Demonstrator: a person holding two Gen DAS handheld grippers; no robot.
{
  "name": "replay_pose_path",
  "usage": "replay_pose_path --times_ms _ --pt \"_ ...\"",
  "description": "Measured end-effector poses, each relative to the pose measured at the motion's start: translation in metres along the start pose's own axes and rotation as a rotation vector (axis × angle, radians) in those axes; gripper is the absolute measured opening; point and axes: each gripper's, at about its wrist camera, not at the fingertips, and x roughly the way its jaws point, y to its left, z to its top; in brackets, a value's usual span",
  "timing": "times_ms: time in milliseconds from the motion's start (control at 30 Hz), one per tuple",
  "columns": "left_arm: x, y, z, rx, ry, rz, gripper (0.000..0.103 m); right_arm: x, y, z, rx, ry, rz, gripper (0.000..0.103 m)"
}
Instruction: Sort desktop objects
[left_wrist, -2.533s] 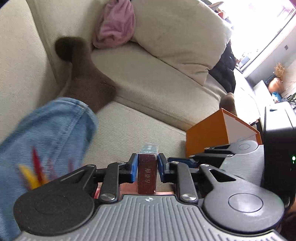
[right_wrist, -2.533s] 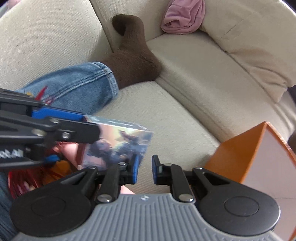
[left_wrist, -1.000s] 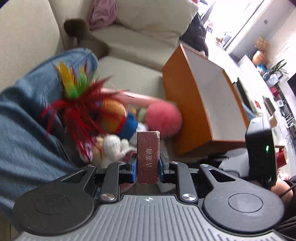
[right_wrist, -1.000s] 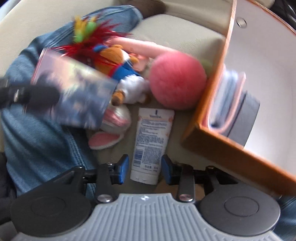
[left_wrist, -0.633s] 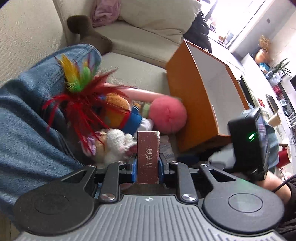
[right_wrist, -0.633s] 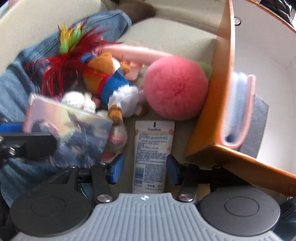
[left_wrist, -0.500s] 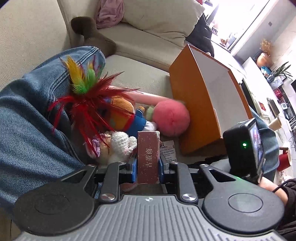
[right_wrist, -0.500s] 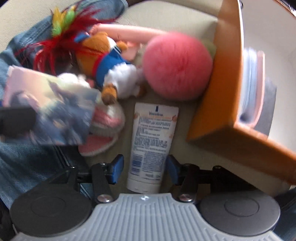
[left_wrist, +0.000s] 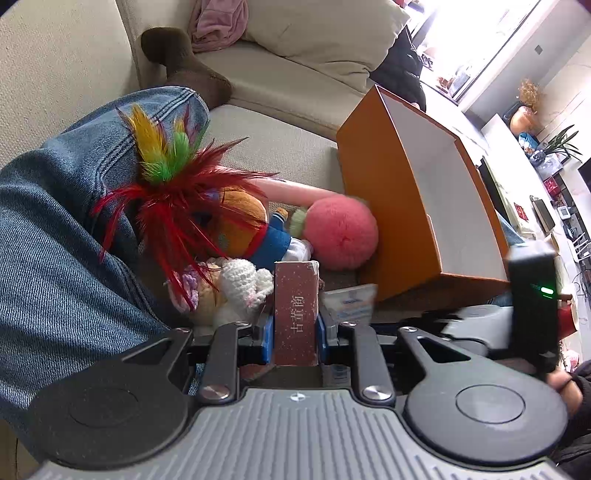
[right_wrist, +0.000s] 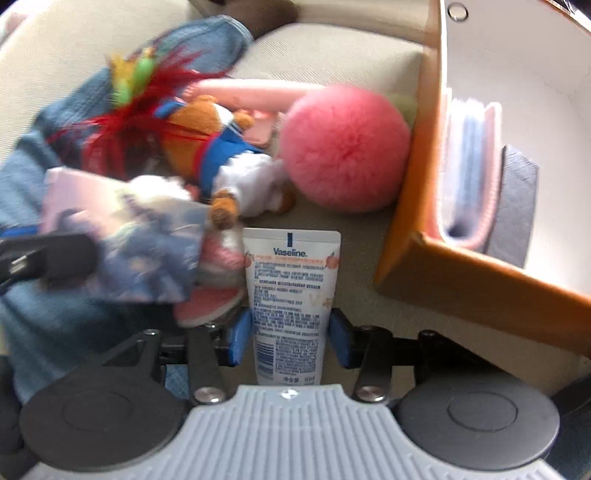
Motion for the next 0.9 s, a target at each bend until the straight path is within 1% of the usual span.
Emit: replay_pose_path --times_ms 100,133,167,233,300,333,400,467,600,667,700,733,800,900 --pt "0.006 -0.004 -0.002 0.007 0.023 -0.019 0.025 -0.016 0.000 -0.007 -0.034 -0.036 0.006 0.046" --pt "0.009 -0.007 -0.004 0.015 0.034 -0.028 0.025 -0.020 0.005 -0.009 -0.045 -0.045 0.015 0.034" --pt "0.012 -0.011 -0.006 0.025 0.041 -0.027 0.025 -0.025 0.004 -0.007 -0.055 -0.052 0.032 0.028" --pt "0.018 -0.015 -0.007 0.029 0.051 -0.055 0.025 -0.034 0.008 -0.006 -0.088 -0.064 0.051 0.029" --pt "0.028 -0.018 -0.009 0.026 0.087 -0.071 0.025 -0.029 0.013 -0.009 -0.109 -0.058 0.022 0.028" --pt "0.032 -0.019 -0.011 0.024 0.101 -0.067 0.025 -0.028 0.012 -0.011 -0.115 -0.051 0.012 0.025" --pt "0.034 -0.020 -0.013 0.029 0.108 -0.047 0.025 -0.025 0.017 -0.011 -0.120 -0.040 0.009 0.024" --pt "0.032 -0.020 -0.015 0.030 0.105 -0.051 0.025 -0.034 0.014 -0.019 -0.122 -0.040 0.020 0.023" --pt "0.032 -0.022 -0.015 0.041 0.108 -0.046 0.025 -0.039 0.015 -0.019 -0.129 -0.072 0.021 0.023" --pt "0.032 -0.022 -0.015 0.040 0.110 -0.041 0.025 -0.039 0.013 -0.019 -0.122 -0.080 0.016 0.020" --pt "0.031 -0.022 -0.015 0.040 0.107 -0.041 0.025 -0.039 0.012 -0.019 -0.113 -0.080 0.019 0.015" --pt "0.029 -0.023 -0.015 0.043 0.102 -0.040 0.025 -0.040 0.010 -0.019 -0.101 -0.082 0.033 0.012" --pt "0.023 -0.026 -0.014 0.062 0.084 -0.038 0.025 -0.047 0.010 -0.019 -0.100 -0.093 0.046 0.011" --pt "0.006 -0.034 -0.009 0.090 0.047 -0.062 0.025 -0.071 0.008 -0.019 -0.122 -0.149 0.075 0.010"
